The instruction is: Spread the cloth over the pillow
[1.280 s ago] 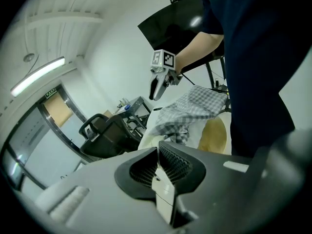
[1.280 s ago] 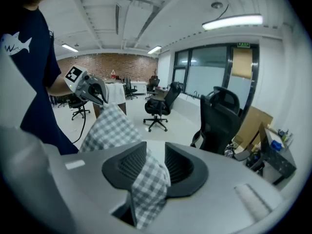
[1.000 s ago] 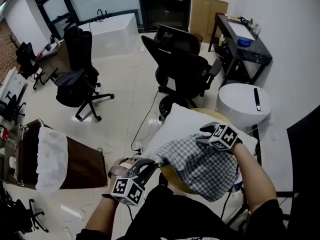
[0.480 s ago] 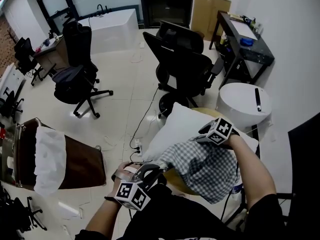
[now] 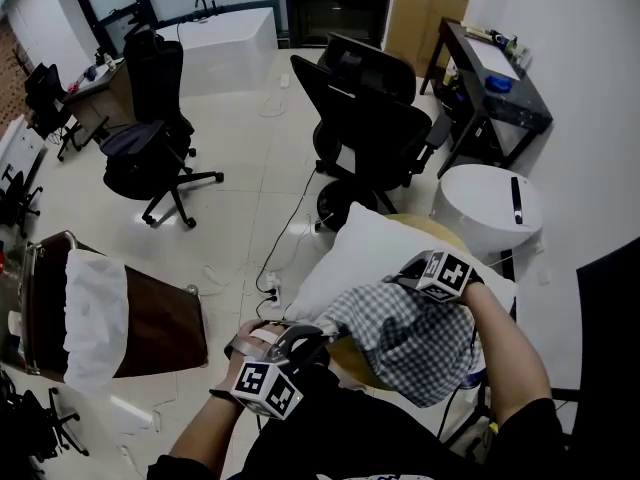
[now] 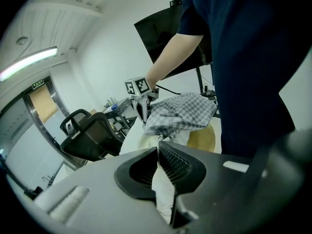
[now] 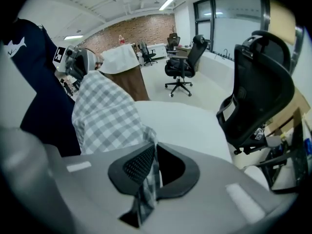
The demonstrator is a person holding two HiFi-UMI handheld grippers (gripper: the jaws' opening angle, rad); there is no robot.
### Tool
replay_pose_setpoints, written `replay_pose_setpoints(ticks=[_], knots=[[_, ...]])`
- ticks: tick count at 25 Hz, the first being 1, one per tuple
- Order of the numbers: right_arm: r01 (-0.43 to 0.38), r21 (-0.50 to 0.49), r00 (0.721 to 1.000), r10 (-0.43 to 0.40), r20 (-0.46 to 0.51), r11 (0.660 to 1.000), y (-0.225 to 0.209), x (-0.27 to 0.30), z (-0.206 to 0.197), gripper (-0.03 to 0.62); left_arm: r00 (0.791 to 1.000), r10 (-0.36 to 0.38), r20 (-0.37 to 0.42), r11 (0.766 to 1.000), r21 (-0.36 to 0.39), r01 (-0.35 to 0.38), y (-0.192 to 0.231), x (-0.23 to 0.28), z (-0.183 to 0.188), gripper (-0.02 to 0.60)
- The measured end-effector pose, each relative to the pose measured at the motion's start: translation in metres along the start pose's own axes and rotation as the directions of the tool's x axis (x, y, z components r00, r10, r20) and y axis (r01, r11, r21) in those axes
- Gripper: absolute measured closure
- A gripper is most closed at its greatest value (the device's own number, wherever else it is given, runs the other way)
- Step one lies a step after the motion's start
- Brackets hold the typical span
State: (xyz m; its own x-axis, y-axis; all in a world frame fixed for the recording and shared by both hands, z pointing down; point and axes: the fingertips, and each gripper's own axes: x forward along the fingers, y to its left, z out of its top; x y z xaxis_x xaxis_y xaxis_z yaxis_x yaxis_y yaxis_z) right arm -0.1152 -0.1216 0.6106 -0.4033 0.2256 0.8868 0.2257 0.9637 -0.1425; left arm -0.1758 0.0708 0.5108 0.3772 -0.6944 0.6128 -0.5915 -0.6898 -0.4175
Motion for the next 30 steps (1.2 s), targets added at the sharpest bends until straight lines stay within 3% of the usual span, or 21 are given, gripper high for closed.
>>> replay_pose_setpoints(ticks=[4, 8, 12, 16, 22, 24, 30], knots=[[0.098, -0.005, 0.994, -0.097, 0.052, 0.995, -0.019, -0.028, 0.015, 0.576, 1.000, 0.021, 0.009, 1.000, 0.019, -0.022, 0.016, -0.003, 0.004, 0.577], [0.226, 0.008, 0.966, -0.225, 0.125, 0.974, -0.047, -0.063, 0.037, 0.576, 0.999, 0.051, 0.012, 0.998, 0.046, -0.051, 0.034, -0.008, 0.006, 0.577], [0.357, 0.054, 0.915, -0.361, 0.183, 0.932, -0.080, -0.096, 0.053, 0.576, 0.997, 0.072, 0.000, 0.995, 0.073, -0.071, 0.046, -0.011, -0.001, 0.577], [0.478, 0.120, 0.840, -0.493, 0.228, 0.870, -0.119, -0.125, 0.066, 0.576, 0.997, 0.073, -0.036, 0.990, 0.121, -0.069, 0.054, -0.011, -0.014, 0.577], [0.566, 0.182, 0.772, -0.594, 0.225, 0.804, -0.164, -0.135, 0.081, 0.576, 0.993, 0.070, -0.097, 0.984, 0.168, -0.053, 0.059, -0.007, -0.042, 0.577], [0.572, 0.182, 0.771, -0.600, 0.214, 0.800, -0.177, -0.126, 0.085, 0.576, 0.990, 0.065, -0.126, 0.982, 0.187, -0.041, 0.059, -0.004, -0.057, 0.577], [0.570, 0.102, 0.801, -0.579, 0.149, 0.815, -0.199, -0.069, 0.091, 0.576, 0.969, 0.062, -0.238, 0.966, 0.258, 0.001, 0.054, 0.007, -0.112, 0.577]])
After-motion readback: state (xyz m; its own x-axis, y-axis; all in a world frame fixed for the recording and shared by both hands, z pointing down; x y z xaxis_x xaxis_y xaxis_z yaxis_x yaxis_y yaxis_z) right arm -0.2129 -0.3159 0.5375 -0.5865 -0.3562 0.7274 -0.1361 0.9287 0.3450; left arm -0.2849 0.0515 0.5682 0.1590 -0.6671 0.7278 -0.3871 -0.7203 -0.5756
